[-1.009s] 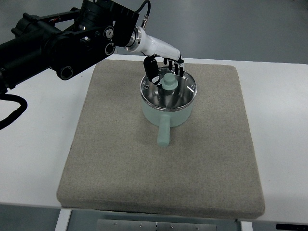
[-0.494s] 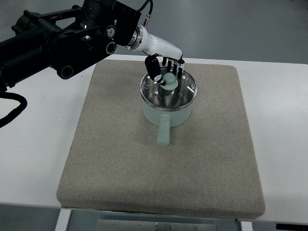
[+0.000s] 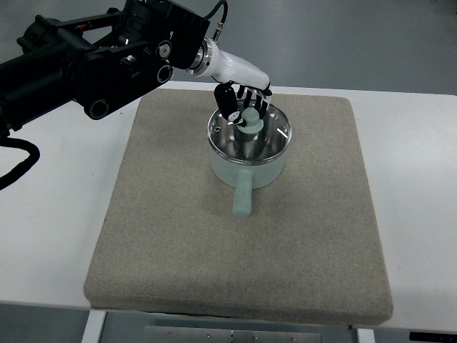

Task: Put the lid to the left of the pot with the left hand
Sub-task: 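Lower the left hand onto the lid and close fingers around the green knob, then lift the glass lid up off the pot with the left hand, then carry the lid beside the pot, nearer the left arm, and set it down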

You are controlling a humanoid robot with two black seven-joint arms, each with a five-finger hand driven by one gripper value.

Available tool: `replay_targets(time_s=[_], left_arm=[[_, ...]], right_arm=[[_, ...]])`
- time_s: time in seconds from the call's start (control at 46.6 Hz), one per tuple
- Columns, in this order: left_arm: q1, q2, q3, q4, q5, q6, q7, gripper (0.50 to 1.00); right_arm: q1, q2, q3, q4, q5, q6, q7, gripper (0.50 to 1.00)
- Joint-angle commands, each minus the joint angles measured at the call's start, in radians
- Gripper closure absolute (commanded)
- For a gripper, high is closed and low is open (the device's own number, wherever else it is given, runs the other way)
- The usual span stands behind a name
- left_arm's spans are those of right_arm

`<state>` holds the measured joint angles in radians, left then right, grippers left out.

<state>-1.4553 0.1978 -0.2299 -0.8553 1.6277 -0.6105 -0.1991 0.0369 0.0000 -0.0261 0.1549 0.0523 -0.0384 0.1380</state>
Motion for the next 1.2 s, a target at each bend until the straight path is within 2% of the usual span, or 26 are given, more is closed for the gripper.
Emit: replay_targets(time_s=[0.0,0.129,0.258,0.58,1.009,1.181], left_arm=[[0.001,0.000,0.000,0.001,0.000,0.000,0.000,0.881],[0.003,0.000,0.000,-0.001,0.001,0.000,0.000,0.915],[0.003,0.000,0.000,-0.005,0.008,0.000,0.000,1.000],[-0.031,0.002,0.021,-0.044,0.020,0.000,0.001,1.000],[-0.082,0.019,0.020,-0.044,0.017,0.000,0.006,1.000],[-0.117,0.090,0.014,-0.051,0.014,0.000,0.009,1.000]], right_arm=[[0.001,0.000,0.000,0.000,0.001,0.000,0.000,0.576],[0.000,0.000,0.000,0.000,0.000,0.000,0.000,0.576],[0.000,0.000,0.000,0.000,0.000,0.000,0.000,0.576],[0.000,0.000,0.000,0.000,0.000,0.000,0.000,0.576],[0.000,0.000,0.000,0.000,0.000,0.000,0.000,0.576],[0.000,0.000,0.000,0.000,0.000,0.000,0.000,0.576]])
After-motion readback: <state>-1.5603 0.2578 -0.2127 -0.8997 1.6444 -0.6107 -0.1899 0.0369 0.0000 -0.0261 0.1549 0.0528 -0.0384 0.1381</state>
